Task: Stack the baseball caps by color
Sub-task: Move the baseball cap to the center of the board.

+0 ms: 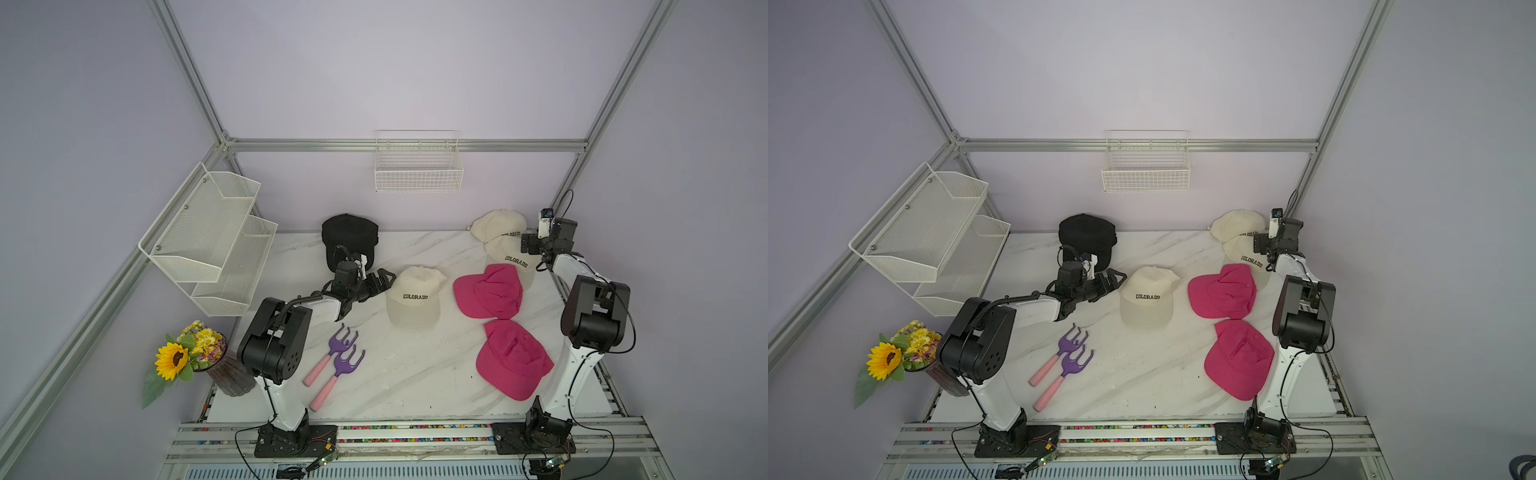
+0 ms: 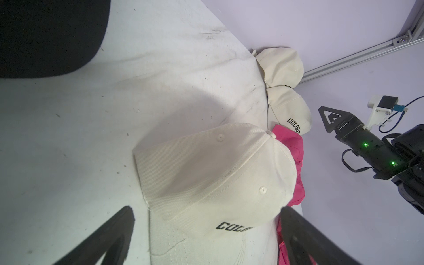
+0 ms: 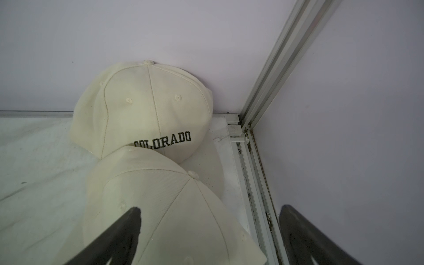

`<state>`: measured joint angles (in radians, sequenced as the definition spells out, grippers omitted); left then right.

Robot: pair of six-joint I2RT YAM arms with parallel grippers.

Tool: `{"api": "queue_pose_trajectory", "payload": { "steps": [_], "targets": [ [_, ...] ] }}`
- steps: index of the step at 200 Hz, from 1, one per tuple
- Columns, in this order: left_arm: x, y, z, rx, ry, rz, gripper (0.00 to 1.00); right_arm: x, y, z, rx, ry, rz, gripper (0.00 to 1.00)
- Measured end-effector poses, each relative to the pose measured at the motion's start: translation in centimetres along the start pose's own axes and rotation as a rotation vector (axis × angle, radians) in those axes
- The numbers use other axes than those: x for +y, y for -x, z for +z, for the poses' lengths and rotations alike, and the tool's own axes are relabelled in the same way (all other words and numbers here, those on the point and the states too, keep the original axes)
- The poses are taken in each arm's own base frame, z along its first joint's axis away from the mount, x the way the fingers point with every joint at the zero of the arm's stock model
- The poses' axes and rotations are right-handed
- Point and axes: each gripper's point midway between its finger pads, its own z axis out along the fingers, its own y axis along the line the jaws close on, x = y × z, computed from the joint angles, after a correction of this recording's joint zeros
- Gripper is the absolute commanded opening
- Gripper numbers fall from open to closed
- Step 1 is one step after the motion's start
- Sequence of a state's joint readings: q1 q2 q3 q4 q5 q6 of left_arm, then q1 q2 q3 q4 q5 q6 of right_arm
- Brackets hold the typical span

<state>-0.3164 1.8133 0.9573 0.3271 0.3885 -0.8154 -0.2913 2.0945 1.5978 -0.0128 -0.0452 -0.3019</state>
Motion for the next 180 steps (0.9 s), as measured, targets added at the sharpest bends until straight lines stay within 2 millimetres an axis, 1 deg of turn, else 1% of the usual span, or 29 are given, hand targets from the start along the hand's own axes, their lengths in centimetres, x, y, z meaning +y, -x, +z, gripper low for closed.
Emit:
{"api": "queue_pose_trajectory", "payload": {
  "steps": [15, 26, 48, 54, 78, 96, 107, 120, 135, 156, 180],
  "targets": [
    [-0.1, 0.1, 0.0, -0.002, 0.0, 0.006, 1.0, 0.1, -0.5, 0.8, 0.028, 0.009, -0.045, 0.97],
    [-0.3, 0.3, 0.0, -0.005, -0.001, 0.011, 1.0, 0.3, -1.2, 1.4, 0.06, 0.025, -0.069, 0.97],
    [-0.8, 0.9, 0.0, -0.014, -0.009, 0.022, 1.0, 0.9, -2.0, 2.6, 0.096, 0.061, -0.086, 0.96],
    [-0.9, 1.0, 0.1, -0.016, -0.012, 0.023, 1.0, 1.0, -2.2, 2.9, 0.104, 0.069, -0.088, 0.95],
    [-1.0, 1.1, 0.1, -0.019, -0.014, 0.025, 1.0, 1.6, -3.2, 4.4, 0.128, 0.102, -0.082, 0.85],
    [-1.0, 1.1, 0.1, -0.018, -0.013, 0.024, 1.0, 2.6, -4.3, 5.0, 0.151, 0.148, -0.068, 0.83],
    [-1.0, 1.1, 0.1, -0.018, -0.013, 0.024, 1.0, 3.5, -5.2, 4.9, 0.164, 0.191, -0.061, 0.85],
    [-1.0, 1.1, 0.1, -0.017, -0.013, 0.024, 1.0, 4.6, -6.0, 4.6, 0.171, 0.244, -0.052, 0.91],
    [-1.0, 1.1, 0.1, -0.016, -0.012, 0.023, 1.0, 5.9, -7.1, 3.6, 0.185, 0.311, -0.036, 0.97],
    [-1.0, 1.0, 0.1, -0.014, -0.014, 0.024, 1.0, 7.2, -7.7, 2.3, 0.191, 0.38, -0.02, 0.97],
    [-1.0, 1.0, 0.1, -0.013, -0.017, 0.024, 1.0, 8.0, -7.6, 1.3, 0.184, 0.424, 0.012, 0.97]
  ]
}}
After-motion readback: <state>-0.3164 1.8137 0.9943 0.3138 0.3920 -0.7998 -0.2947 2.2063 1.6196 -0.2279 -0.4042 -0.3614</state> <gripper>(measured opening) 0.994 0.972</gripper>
